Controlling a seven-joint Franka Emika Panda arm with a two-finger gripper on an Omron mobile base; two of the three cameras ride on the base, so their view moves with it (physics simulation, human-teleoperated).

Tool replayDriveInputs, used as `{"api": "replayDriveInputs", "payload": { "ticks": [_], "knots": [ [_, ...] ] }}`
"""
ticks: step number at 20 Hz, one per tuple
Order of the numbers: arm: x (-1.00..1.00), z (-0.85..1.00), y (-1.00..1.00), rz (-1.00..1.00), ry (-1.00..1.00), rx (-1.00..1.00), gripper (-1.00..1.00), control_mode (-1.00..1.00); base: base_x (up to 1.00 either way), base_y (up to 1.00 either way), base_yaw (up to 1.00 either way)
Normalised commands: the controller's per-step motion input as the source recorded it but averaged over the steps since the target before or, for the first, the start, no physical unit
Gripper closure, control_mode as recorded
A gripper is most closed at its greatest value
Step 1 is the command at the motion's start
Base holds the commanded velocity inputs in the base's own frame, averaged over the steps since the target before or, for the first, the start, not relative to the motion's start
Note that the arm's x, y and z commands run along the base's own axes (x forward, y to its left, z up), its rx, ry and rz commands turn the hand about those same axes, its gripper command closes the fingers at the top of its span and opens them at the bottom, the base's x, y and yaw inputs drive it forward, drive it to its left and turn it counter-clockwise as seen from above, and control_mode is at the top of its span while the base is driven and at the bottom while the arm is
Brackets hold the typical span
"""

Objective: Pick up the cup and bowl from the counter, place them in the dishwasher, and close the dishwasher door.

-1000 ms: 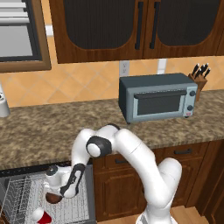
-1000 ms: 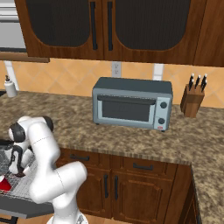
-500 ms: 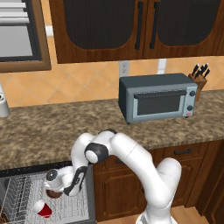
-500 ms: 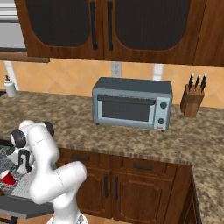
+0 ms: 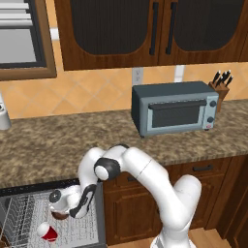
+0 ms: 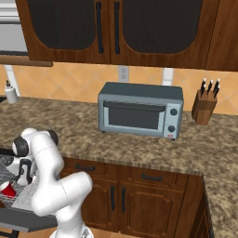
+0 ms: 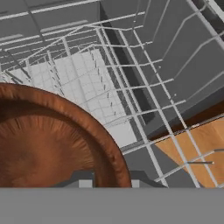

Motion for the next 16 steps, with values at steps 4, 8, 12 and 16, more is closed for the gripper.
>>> {"api": "replayDriveInputs", "payload": {
  "ticks": [4,8,12,16],
  "knots": [
    [-0.53,-0.49,-0.15,0.00,0.05,-0.25,1.00,-1.00,0.00,0.00,0.00],
    [-0.05,-0.09,0.00,0.00,0.01,0.00,-1.00,-1.00,0.00,0.00,0.00],
    [0.00,-0.01,0.00,0.00,0.00,0.00,-1.00,-1.00,0.00,0.00,0.00],
    [0.00,0.00,0.00,0.00,0.00,0.00,-1.00,-1.00,0.00,0.00,0.00]
  ]
}}
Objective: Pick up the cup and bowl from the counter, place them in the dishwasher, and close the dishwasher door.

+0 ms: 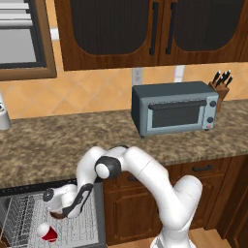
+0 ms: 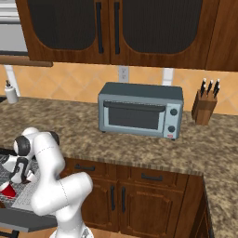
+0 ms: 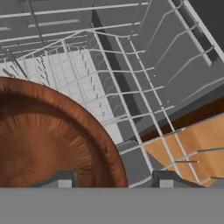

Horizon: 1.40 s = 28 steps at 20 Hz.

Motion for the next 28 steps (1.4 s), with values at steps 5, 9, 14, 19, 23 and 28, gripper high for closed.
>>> {"api": "replayDriveInputs", "payload": {
  "ticks": [5,9,14,19,23,28],
  "knots": [
    [-0.09,0.28,-0.07,0.00,-0.03,0.10,-1.00,-1.00,0.00,0.00,0.00],
    [-0.19,0.40,0.00,0.00,-0.01,0.24,-1.00,-1.00,0.00,0.00,0.00],
    [-0.53,0.20,-0.09,0.00,-0.04,0.26,-1.00,-1.00,0.00,0.00,0.00],
    [-0.51,0.56,-0.01,0.03,-0.04,0.10,-1.00,-1.00,0.00,0.00,0.00],
    [-0.66,0.59,0.00,0.03,0.00,0.00,-1.00,-1.00,0.00,0.00,0.00],
    [-0.75,0.19,0.00,0.01,0.00,0.00,-1.00,-1.00,0.00,0.00,0.00]
  ]
}}
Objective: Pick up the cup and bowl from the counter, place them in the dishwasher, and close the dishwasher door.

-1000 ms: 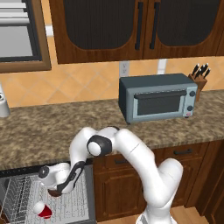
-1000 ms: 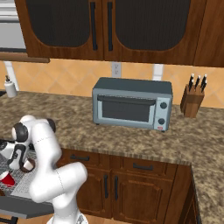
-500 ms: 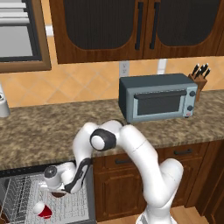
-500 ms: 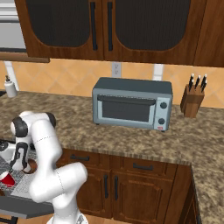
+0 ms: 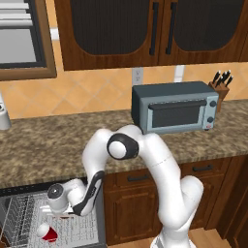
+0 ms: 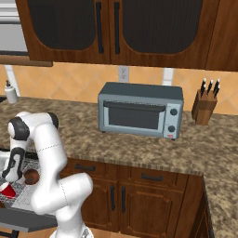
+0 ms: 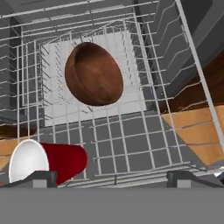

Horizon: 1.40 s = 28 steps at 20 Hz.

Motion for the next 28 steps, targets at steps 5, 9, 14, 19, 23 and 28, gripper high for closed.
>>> {"api": "replayDriveInputs", "payload": {
  "ticks": [5,9,14,19,23,28],
  "knots": [
    [-0.85,0.03,0.10,0.00,0.00,0.00,-1.00,-1.00,0.00,0.00,0.00],
    [-0.73,0.05,0.25,0.00,0.00,0.00,-1.00,-1.00,0.00,0.00,0.00],
    [-0.45,0.00,0.02,0.00,0.00,0.01,-1.00,-1.00,0.00,0.00,0.00],
    [-0.92,0.00,0.00,-0.05,0.00,0.00,-1.00,-1.00,0.00,0.00,0.00],
    [-1.00,0.05,0.00,-0.02,0.00,0.00,-1.00,-1.00,0.00,0.00,0.00],
    [-1.00,0.32,0.00,0.00,0.00,0.00,-1.00,-1.00,0.00,0.00,0.00]
  ]
}}
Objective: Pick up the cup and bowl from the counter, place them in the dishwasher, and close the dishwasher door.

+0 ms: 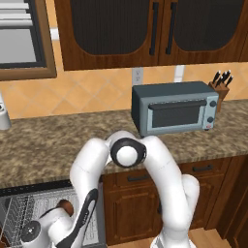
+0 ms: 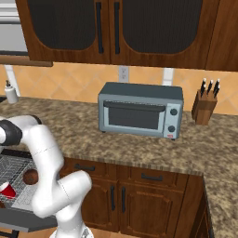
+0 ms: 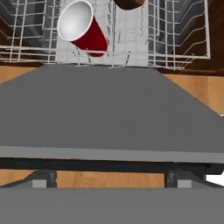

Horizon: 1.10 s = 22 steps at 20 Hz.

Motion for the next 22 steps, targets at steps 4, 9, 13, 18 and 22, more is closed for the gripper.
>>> {"api": "replayDriveInputs", "payload": {
  "ticks": [4,9,13,18,22],
  "knots": [
    [-1.00,0.32,0.01,-0.01,0.00,0.00,-1.00,-1.00,0.00,0.00,0.00],
    [-0.97,0.72,0.03,-0.01,0.00,0.00,-1.00,-1.00,0.00,0.00,0.00],
    [-0.19,0.22,-0.02,-0.03,0.12,0.01,-1.00,-1.00,0.00,0.00,0.00],
    [-0.62,-0.12,-0.04,-0.03,-0.01,0.03,-1.00,-1.00,0.00,0.00,0.00],
    [-0.92,-0.37,0.00,-0.02,-0.03,-0.03,-1.00,-1.00,0.00,0.00,0.00]
  ]
}}
